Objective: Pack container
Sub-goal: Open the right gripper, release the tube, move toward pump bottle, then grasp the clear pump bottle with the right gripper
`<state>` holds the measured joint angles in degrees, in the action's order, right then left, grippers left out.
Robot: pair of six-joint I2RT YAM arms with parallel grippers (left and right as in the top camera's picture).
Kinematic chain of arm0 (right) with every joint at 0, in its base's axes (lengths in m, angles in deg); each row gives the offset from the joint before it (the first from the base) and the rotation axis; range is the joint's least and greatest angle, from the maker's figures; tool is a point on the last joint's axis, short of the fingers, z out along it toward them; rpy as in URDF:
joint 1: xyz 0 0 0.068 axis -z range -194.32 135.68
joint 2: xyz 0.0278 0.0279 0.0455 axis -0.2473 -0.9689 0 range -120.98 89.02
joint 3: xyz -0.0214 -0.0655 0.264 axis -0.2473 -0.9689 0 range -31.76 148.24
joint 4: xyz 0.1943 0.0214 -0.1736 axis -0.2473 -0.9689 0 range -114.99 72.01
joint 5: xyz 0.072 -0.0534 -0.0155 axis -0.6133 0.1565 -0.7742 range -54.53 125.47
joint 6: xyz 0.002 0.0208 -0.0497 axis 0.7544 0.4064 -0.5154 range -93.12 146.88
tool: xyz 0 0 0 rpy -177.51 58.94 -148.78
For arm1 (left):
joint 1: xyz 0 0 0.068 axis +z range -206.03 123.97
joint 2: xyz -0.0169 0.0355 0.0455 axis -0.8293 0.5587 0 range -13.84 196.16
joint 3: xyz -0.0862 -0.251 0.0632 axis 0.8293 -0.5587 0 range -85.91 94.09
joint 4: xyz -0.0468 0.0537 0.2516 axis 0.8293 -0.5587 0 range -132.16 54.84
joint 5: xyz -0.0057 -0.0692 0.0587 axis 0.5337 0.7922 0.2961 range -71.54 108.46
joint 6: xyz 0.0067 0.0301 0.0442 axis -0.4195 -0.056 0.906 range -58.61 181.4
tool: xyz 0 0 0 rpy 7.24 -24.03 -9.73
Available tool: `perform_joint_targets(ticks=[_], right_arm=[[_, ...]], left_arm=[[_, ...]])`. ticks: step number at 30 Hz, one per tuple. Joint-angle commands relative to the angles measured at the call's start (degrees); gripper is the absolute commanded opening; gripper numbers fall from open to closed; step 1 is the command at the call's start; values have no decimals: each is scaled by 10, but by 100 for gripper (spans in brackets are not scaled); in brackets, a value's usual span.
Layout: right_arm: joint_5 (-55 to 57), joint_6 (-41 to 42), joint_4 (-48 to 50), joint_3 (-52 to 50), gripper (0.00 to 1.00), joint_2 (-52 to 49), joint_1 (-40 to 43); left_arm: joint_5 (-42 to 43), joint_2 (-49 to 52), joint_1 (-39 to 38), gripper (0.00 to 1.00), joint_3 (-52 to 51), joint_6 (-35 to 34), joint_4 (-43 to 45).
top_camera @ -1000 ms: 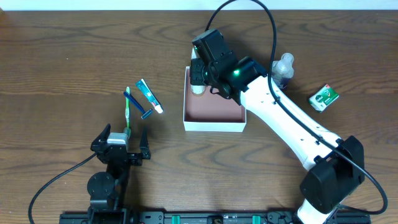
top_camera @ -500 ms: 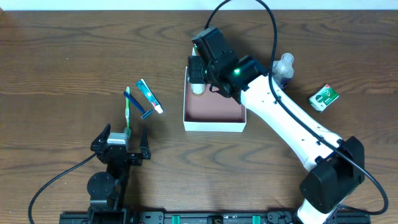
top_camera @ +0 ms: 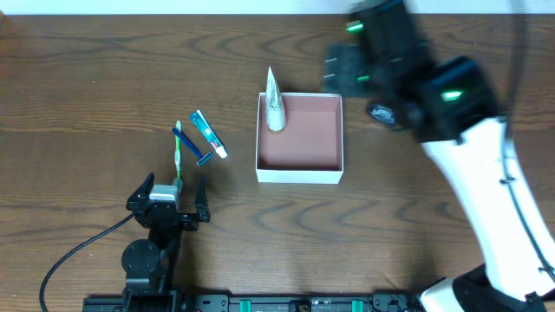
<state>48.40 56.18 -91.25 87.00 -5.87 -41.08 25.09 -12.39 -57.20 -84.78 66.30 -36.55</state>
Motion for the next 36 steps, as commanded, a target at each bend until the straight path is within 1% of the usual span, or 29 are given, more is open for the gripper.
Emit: perform_joint_targets(ticks=[1, 3, 5, 8, 10, 12, 17, 23, 28, 33, 36], right_arm=[[31, -7, -31, -10, 82, -18, 74], [18, -9, -39, -25, 82, -19, 113], [-17, -36, -28, -49, 83, -19, 150], [-59, -63, -5, -93, 83, -22, 186], [-63, -67, 15, -129, 84, -23, 201], [-64, -75, 43, -168, 85, -23, 210], [-116, -153, 138, -254, 86, -23, 215], [-120, -201, 229, -329, 86, -23, 216], [-150, -245, 306, -380, 80, -23, 215], [-149, -251, 361, -418, 72, -26, 215], [-149, -254, 389, -436, 70, -26, 215]], left_arm=[[6, 0, 3, 98, -9, 0, -21], [6, 0, 3, 98, -9, 0, -21], [6, 0, 3, 98, -9, 0, -21], [6, 0, 3, 98, -9, 0, -21], [6, 0, 3, 98, -9, 0, -21], [6, 0, 3, 98, -9, 0, -21], [6, 0, 3, 98, -9, 0, -21], [6, 0, 3, 98, -9, 0, -21], [6, 0, 3, 98, -9, 0, -21], [6, 0, 3, 98, -9, 0, -21], [6, 0, 3, 98, -9, 0, -21]])
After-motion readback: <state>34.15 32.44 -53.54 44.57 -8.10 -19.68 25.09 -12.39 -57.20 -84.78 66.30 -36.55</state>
